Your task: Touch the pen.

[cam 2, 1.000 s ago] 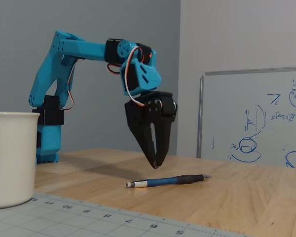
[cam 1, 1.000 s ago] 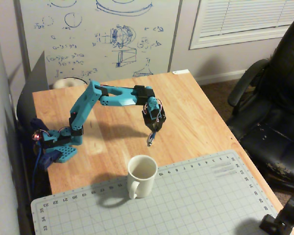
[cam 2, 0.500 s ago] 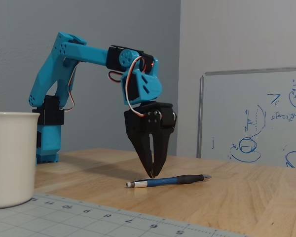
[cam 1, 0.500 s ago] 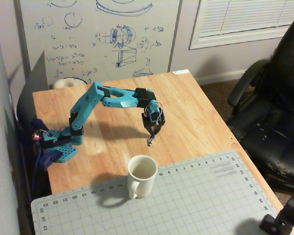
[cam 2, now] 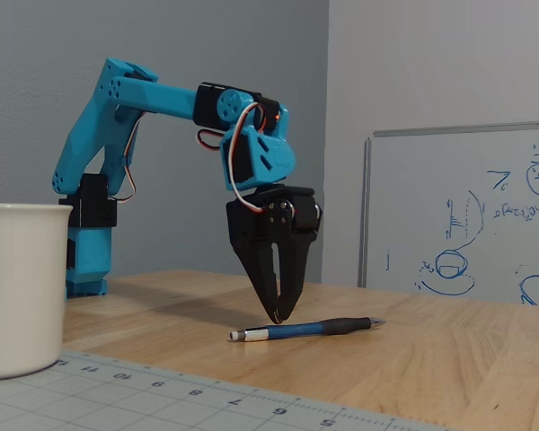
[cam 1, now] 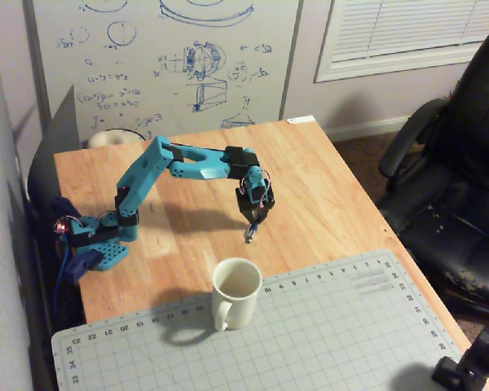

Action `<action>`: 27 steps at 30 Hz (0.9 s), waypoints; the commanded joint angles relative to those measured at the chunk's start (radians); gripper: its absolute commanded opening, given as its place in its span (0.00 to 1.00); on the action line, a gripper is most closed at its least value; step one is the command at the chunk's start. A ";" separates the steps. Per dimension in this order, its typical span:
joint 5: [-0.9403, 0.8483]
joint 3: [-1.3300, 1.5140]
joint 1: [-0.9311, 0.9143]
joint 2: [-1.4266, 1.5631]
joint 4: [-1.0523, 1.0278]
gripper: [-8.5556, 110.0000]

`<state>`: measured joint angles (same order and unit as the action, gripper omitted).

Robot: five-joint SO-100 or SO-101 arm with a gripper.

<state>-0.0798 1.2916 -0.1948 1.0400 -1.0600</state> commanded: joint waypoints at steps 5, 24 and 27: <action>-0.005 -0.081 -0.011 0.006 0.017 0.08; -0.005 -0.089 -0.011 -0.002 0.017 0.08; -0.005 -0.089 -0.011 -0.002 0.017 0.08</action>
<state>-0.0798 1.2625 -0.1948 1.0155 -1.0600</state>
